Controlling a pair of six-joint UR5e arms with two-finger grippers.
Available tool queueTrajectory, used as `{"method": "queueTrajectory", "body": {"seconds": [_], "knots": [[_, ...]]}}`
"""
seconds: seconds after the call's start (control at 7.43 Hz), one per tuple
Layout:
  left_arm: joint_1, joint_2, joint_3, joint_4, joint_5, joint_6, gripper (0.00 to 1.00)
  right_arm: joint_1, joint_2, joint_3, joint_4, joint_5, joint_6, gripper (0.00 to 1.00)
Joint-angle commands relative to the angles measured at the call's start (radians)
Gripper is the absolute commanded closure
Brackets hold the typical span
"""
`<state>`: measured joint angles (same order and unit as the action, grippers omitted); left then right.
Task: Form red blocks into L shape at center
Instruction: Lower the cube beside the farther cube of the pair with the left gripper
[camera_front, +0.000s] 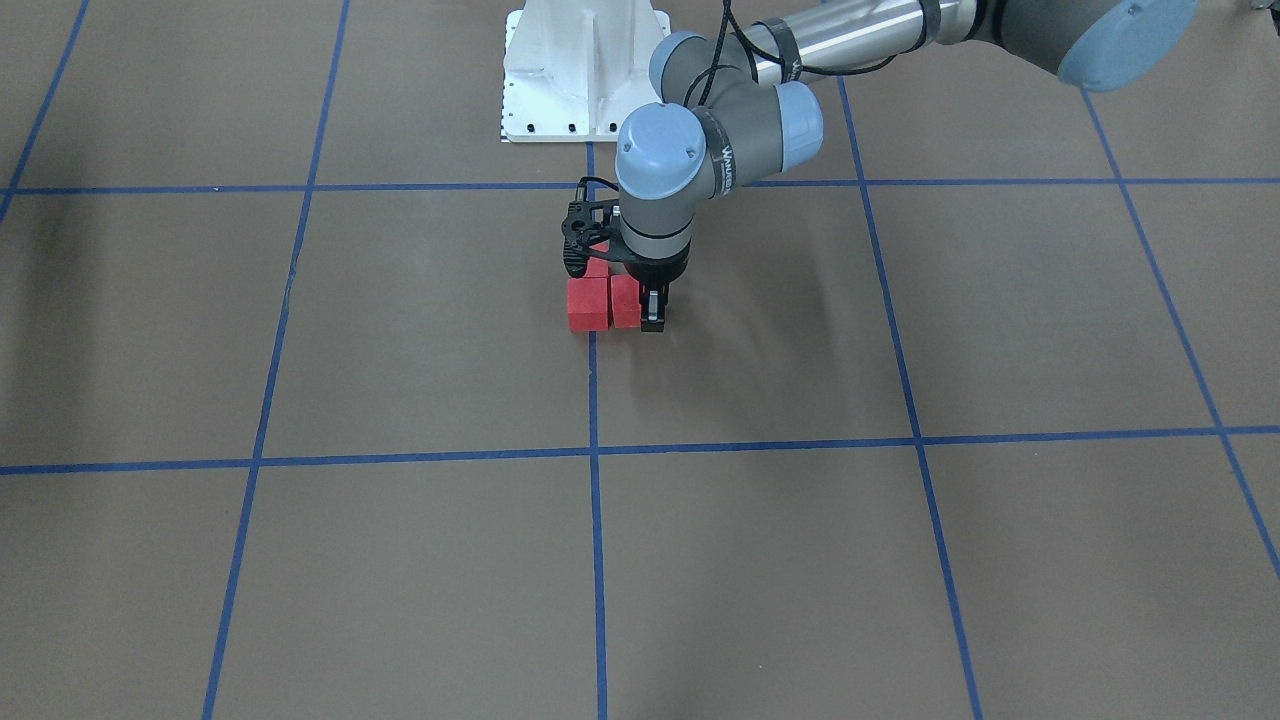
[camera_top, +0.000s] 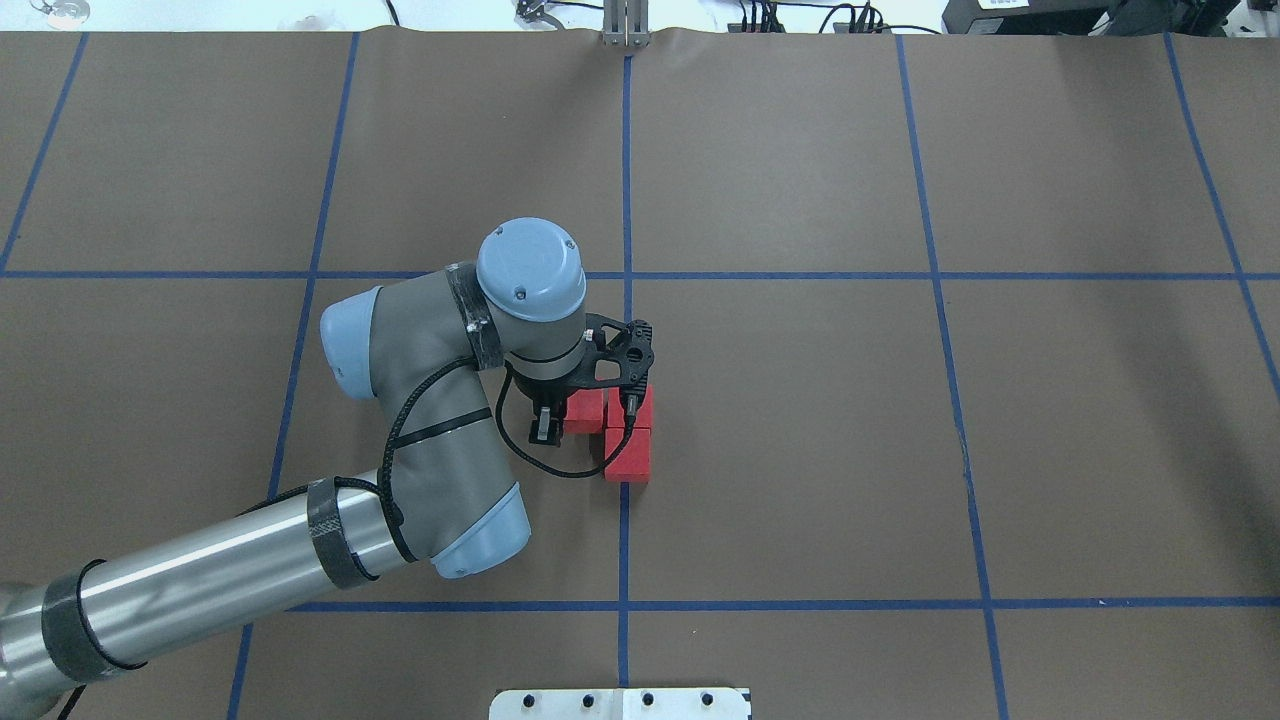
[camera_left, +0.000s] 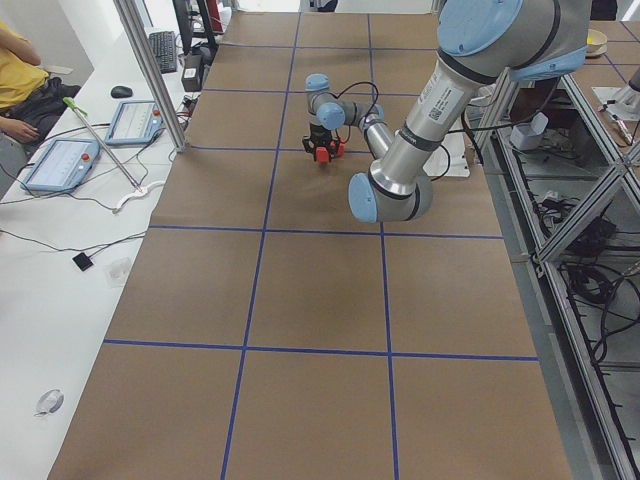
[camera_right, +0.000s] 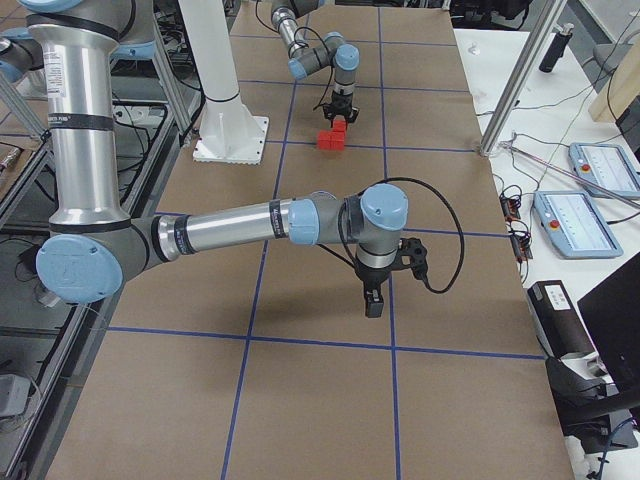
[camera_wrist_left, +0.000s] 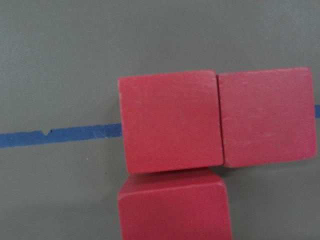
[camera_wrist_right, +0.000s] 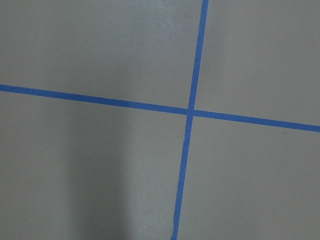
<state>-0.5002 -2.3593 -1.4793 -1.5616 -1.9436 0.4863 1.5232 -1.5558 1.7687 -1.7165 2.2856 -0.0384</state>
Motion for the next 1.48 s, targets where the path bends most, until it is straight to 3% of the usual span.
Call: {"method": "queueTrajectory", "body": {"seconds": [0.0,1.08,1.35], "knots": [[0.000,0.000,0.004,-0.008,0.000,0.000,0.71,0.000,0.000,0.000,0.000,0.000,0.000,0.00],[0.011,0.000,0.022,-0.037,0.000,-0.002,0.67,0.000,0.005,0.000,0.000,0.000,0.003,0.00],[0.011,0.000,0.028,-0.038,0.000,-0.002,0.62,0.000,0.005,0.000,0.000,0.000,0.003,0.00]]}}
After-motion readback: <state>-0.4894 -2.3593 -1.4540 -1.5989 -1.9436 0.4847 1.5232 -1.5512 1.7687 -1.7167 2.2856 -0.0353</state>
